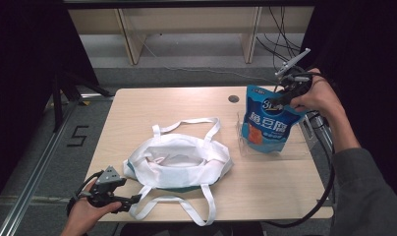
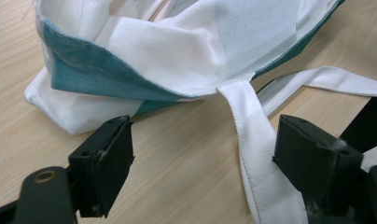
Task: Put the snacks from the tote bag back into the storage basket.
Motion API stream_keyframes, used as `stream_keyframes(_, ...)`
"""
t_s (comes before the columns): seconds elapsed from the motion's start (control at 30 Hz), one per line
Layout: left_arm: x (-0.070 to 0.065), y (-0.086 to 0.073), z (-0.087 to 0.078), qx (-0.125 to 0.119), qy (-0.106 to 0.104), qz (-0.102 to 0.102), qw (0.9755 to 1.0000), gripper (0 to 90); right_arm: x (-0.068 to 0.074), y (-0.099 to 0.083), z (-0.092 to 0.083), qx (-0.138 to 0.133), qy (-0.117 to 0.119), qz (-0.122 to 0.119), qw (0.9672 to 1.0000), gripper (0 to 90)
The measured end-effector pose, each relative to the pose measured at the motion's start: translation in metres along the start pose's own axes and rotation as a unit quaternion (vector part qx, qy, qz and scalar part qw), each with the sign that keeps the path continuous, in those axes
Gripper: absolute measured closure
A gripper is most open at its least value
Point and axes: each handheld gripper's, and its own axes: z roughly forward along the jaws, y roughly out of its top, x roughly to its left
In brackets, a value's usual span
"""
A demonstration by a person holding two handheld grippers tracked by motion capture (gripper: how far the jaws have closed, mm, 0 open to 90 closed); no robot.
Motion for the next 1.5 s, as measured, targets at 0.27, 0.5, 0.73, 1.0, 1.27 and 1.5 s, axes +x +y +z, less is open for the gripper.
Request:
stream_keyframes(0.27,0.000,0.000,0.000,0.001,0.003,0.002,1.0000,19.1,0.010,-0.018,-0.009,-0.035,-0.071,0.055,0.9953,41.6)
stream_keyframes(0.5,0.000,0.000,0.000,0.002,0.001,0.003,1.0000,19.1,0.019,-0.048,-0.017,-0.058,-0.074,0.097,0.9909,33.8)
stream_keyframes(0.73,0.000,0.000,0.001,0.002,-0.003,0.002,1.0000,19.1,0.030,-0.087,-0.019,-0.079,-0.076,0.146,0.9831,33.2)
stream_keyframes(1.0,0.000,0.000,0.001,0.003,0.000,0.003,1.0000,19.1,0.037,-0.118,-0.013,-0.092,-0.067,0.159,0.9807,32.8)
stream_keyframes(1.27,0.000,0.000,0.001,0.002,-0.005,0.006,1.0000,19.1,0.041,-0.141,0.010,-0.071,-0.046,0.154,0.9844,69.5)
stream_keyframes(1.5,0.000,-0.001,0.001,-0.004,-0.004,0.003,1.0000,19.1,0.045,-0.131,0.023,-0.071,-0.049,0.104,0.9909,90.0)
